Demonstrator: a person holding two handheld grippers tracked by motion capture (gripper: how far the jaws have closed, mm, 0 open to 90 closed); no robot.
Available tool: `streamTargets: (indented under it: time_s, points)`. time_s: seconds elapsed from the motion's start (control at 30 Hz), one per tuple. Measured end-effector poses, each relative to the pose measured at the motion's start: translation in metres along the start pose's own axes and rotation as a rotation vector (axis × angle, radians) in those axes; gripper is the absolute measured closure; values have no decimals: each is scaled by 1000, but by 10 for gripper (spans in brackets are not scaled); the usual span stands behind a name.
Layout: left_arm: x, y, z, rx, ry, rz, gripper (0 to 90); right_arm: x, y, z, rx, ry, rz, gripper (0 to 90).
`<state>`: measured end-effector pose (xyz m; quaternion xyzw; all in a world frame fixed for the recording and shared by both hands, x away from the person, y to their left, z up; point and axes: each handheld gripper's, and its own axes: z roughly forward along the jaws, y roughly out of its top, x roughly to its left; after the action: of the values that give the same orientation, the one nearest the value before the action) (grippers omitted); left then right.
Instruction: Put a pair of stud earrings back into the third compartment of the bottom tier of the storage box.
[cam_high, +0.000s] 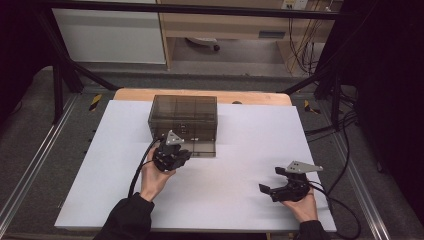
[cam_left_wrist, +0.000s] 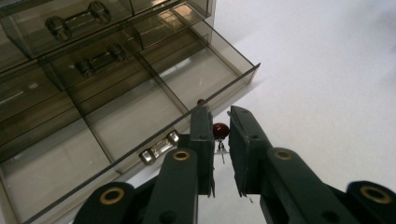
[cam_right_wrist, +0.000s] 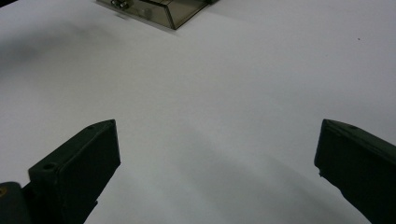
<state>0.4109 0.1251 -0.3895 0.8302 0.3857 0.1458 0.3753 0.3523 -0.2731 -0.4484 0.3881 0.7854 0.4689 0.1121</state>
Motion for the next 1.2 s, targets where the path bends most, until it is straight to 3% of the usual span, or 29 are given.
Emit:
streamTargets:
  time_s: [0.83,1.2]
  points:
    - [-11,39,29,11,-9,10,796,0,0,0,4,1,2,8]
    - [-6,44,53,32,8,1,796,0,0,0,4,3,-1,8]
